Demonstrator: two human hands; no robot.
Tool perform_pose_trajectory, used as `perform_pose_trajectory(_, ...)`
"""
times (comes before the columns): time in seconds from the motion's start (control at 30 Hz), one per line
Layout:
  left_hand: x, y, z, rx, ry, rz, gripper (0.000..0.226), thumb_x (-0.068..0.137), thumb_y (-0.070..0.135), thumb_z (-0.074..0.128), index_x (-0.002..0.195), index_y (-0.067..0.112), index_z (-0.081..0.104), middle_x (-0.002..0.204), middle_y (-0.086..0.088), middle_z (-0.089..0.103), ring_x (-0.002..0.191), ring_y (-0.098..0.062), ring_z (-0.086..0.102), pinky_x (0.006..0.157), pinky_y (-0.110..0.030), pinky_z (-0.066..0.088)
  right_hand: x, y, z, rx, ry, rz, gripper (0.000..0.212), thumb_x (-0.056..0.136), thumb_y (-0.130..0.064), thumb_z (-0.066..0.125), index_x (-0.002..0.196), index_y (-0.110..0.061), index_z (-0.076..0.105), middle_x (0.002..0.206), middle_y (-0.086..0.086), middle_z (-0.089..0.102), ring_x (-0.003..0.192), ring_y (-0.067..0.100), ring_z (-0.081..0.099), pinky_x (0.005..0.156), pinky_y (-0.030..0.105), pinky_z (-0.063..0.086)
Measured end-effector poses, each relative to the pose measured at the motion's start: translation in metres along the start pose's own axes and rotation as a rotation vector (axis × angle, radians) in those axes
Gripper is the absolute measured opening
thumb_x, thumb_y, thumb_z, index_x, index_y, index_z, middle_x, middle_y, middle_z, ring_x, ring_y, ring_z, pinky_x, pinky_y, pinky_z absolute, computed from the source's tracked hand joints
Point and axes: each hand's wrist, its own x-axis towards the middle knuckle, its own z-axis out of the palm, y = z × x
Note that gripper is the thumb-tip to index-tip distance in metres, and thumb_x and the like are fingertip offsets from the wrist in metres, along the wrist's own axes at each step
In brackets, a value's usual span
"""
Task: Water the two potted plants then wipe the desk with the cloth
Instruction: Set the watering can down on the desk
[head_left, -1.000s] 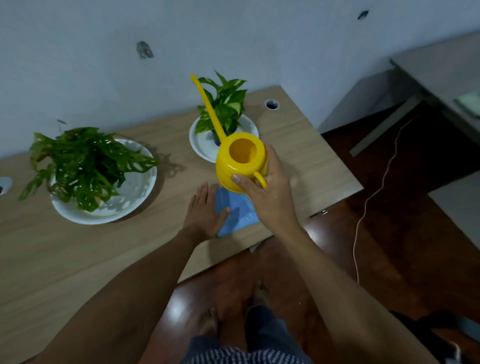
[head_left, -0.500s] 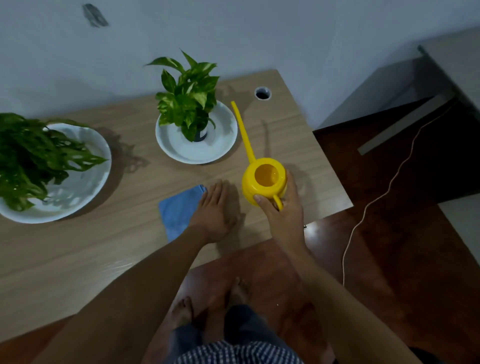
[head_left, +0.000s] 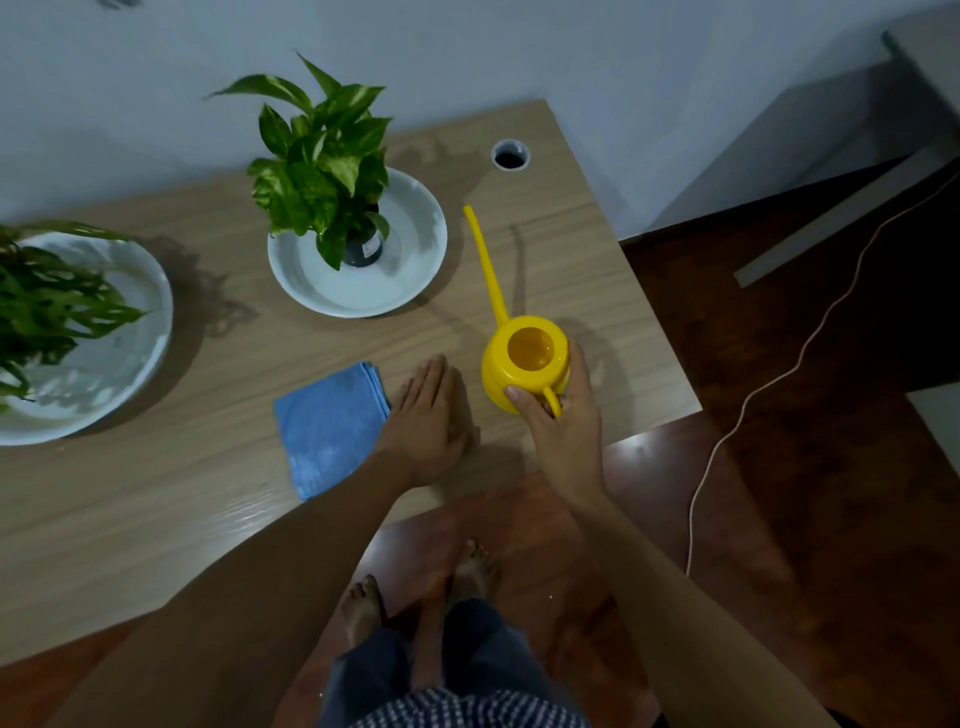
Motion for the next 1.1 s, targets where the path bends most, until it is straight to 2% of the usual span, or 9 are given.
perform_pose_trajectory(0.17, -0.001, 0.0, 0.001, 0.008, -0.006, -0.006, 0.097, 0.098, 0.053, 0.052, 0.165, 0.009, -0.002, 0.173, -0.01, -0.013, 0.161, -0.025, -0.012, 0.131, -0.04, -0.004, -0.002, 0.009, -0.001, -0.01, -0.009, 0.036, 0.084, 0.084, -0.039, 0.08, 0.153, -0.028, 0.033, 0.137, -0.012, 0.06, 0.124, 0.008, 0.059, 0.102, 0.042, 0.05)
perform_pose_trajectory(0.33, 0.001, -0.001, 0.002, 0.015, -0.013, -0.013, 0.097, 0.097, 0.055, 0.052, 0.165, 0.011, -0.002, 0.173, -0.009, -0.014, 0.161, -0.024, -0.013, 0.13, -0.038, -0.005, -0.006, 0.002, 0.0, -0.03, 0.005, 0.017, 0.083, 0.084, -0.044, 0.078, 0.152, -0.037, 0.031, 0.133, -0.023, 0.059, 0.119, -0.003, 0.058, 0.095, 0.017, 0.049)
perform_pose_trajectory(0.4, 0.0, -0.001, -0.003, -0.023, -0.017, -0.009, 0.095, 0.098, 0.056, 0.051, 0.165, 0.012, 0.0, 0.173, -0.007, -0.013, 0.161, -0.024, -0.01, 0.131, -0.039, -0.002, -0.012, -0.001, 0.0, -0.032, 0.042, 0.051, 0.083, 0.08, -0.049, 0.08, 0.148, -0.041, 0.033, 0.119, -0.018, 0.065, 0.105, -0.004, 0.063, 0.087, 0.016, 0.051)
perform_pose_trajectory(0.47, -0.005, 0.0, -0.009, -0.087, 0.025, 0.0, 0.09, 0.1, 0.055, 0.051, 0.166, 0.015, 0.005, 0.174, -0.003, -0.009, 0.162, -0.023, 0.002, 0.131, -0.042, 0.01, -0.019, -0.006, -0.004, -0.08, 0.138, 0.135, 0.09, 0.073, -0.066, 0.076, 0.147, -0.043, 0.031, 0.101, -0.008, 0.067, 0.09, 0.002, 0.065, 0.08, 0.027, 0.055)
perform_pose_trajectory(0.53, -0.015, -0.001, -0.019, -0.133, 0.106, -0.01, 0.081, 0.101, 0.051, 0.051, 0.165, 0.016, 0.015, 0.175, -0.004, 0.002, 0.155, -0.027, 0.029, 0.124, -0.045, 0.03, -0.022, -0.014, -0.01, -0.212, 0.248, 0.155, 0.099, 0.07, -0.079, 0.066, 0.152, -0.036, 0.029, 0.118, -0.001, 0.064, 0.107, 0.011, 0.063, 0.092, 0.042, 0.053)
perform_pose_trajectory(0.63, -0.036, -0.011, -0.034, -0.152, 0.198, -0.038, 0.066, 0.102, 0.041, 0.053, 0.16, 0.014, 0.033, 0.169, -0.011, 0.027, 0.146, -0.032, 0.045, 0.115, -0.048, 0.042, -0.018, -0.029, -0.013, -0.306, 0.366, -0.133, 0.085, 0.082, -0.07, 0.061, 0.149, -0.023, 0.039, 0.113, -0.002, 0.055, 0.105, 0.019, 0.056, 0.101, 0.04, 0.044)
perform_pose_trajectory(0.8, -0.066, -0.051, -0.054, -0.212, 0.316, -0.21, 0.047, 0.099, 0.027, 0.062, 0.142, 0.007, 0.057, 0.139, -0.013, 0.057, 0.124, -0.036, 0.06, 0.105, -0.044, 0.047, -0.009, -0.068, 0.032, -0.171, 0.047, -0.517, 0.034, 0.095, -0.025, 0.061, 0.128, -0.018, 0.061, 0.079, -0.014, 0.046, 0.074, 0.006, 0.05, 0.072, 0.021, 0.044)
perform_pose_trajectory(0.97, -0.085, -0.093, -0.068, -0.333, 0.365, -0.486, 0.042, 0.097, 0.034, 0.061, 0.136, 0.017, 0.06, 0.136, -0.005, 0.055, 0.112, -0.032, 0.066, 0.094, -0.045, 0.054, -0.006, -0.082, 0.097, -0.266, -0.378, -0.319, 0.031, 0.092, -0.032, 0.06, 0.122, -0.026, 0.062, 0.071, -0.015, 0.058, 0.067, 0.005, 0.058, 0.065, 0.027, 0.049)
perform_pose_trajectory(1.1, -0.088, -0.118, -0.071, -0.466, 0.325, -0.769, 0.044, 0.091, 0.037, 0.066, 0.128, 0.013, 0.059, 0.129, -0.014, 0.059, 0.115, -0.04, 0.063, 0.097, -0.048, 0.053, 0.003, -0.071, 0.138, -0.401, -0.486, -0.033, 0.03, 0.09, -0.025, 0.065, 0.12, -0.022, 0.061, 0.084, -0.014, 0.066, 0.079, 0.012, 0.065, 0.064, 0.027, 0.05)
